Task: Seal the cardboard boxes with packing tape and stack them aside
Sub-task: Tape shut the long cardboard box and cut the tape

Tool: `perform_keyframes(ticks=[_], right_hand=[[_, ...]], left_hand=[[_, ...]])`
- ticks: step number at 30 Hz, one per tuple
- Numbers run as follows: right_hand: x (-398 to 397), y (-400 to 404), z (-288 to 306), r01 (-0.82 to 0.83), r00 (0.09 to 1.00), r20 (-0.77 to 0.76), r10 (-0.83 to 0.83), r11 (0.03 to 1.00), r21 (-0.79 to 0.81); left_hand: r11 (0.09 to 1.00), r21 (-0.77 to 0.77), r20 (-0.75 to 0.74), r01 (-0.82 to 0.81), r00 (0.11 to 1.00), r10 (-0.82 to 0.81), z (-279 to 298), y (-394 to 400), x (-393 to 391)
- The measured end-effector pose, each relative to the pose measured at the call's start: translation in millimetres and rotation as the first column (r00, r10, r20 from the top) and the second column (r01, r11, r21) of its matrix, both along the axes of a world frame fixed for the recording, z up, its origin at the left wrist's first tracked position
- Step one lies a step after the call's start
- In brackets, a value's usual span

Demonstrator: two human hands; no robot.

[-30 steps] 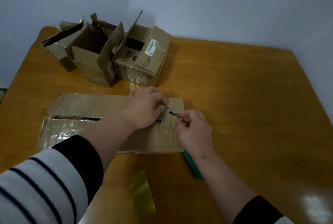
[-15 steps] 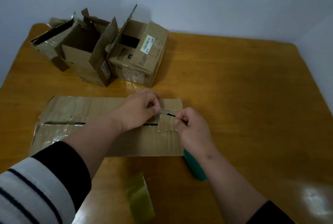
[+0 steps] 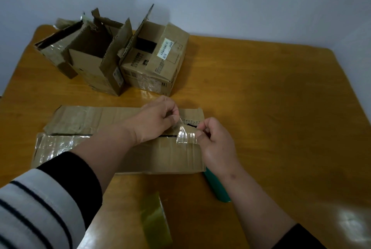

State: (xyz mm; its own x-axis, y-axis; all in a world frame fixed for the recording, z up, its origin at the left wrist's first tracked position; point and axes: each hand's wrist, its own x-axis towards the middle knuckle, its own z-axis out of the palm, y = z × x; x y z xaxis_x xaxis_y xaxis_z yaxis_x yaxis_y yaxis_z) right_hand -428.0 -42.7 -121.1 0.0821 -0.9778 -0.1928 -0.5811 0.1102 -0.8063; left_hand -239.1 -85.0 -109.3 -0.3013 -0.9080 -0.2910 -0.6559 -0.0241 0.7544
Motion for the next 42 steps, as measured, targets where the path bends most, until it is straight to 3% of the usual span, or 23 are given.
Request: perform_keyframes(ticks=[6,13,18,28,34,36,38,42], right_hand=[[-3.7,-6.2,3.7,-0.030,0.998,-0.046,0.034,0.996,0.086],[-2.4,-17.1,18.8,-0.168,0.960,-0.194,0.203,0.969,0.180],[2.0,-22.4,28.1,0.003,0.999,0.041,-0.021,0.918,0.395],[12.8,-25.4,31.3,0.108,0.947,0.220,-0.234,0.876,0.470],[11.8,-27.2,36.8,0.098,0.958,0.186,-0.220,0.856,0.507],[11.0,-27.5,36.9,0.099,0.946,0.220,-0.238,0.858,0.504],[9.2,-29.4,37.9,0.108,0.945,0.213,-0.247,0.853,0.511],[10.7,-30.9,36.2,0.119,0.952,0.184,-0.245,0.850,0.513]], left_hand=[[0.998,-0.055,0.057,0.038,0.998,-0.034,2.8,5.3,-1.2],[0.997,-0.074,0.060,0.000,0.998,0.004,3.7,10.8,-3.3],[0.996,-0.086,0.075,-0.033,0.996,0.039,-1.5,13.6,-5.1],[0.998,-0.058,0.037,-0.036,0.999,0.038,0.2,11.7,-4.5],[0.990,0.001,-0.161,-0.140,0.977,0.138,5.7,17.2,-1.1],[0.980,-0.141,-0.063,-0.137,0.990,0.129,2.6,25.0,3.4],[0.943,-0.331,0.142,-0.025,0.987,0.076,-3.5,35.2,11.8],[0.936,-0.326,0.355,0.134,0.935,-0.010,-17.9,54.9,23.9]])
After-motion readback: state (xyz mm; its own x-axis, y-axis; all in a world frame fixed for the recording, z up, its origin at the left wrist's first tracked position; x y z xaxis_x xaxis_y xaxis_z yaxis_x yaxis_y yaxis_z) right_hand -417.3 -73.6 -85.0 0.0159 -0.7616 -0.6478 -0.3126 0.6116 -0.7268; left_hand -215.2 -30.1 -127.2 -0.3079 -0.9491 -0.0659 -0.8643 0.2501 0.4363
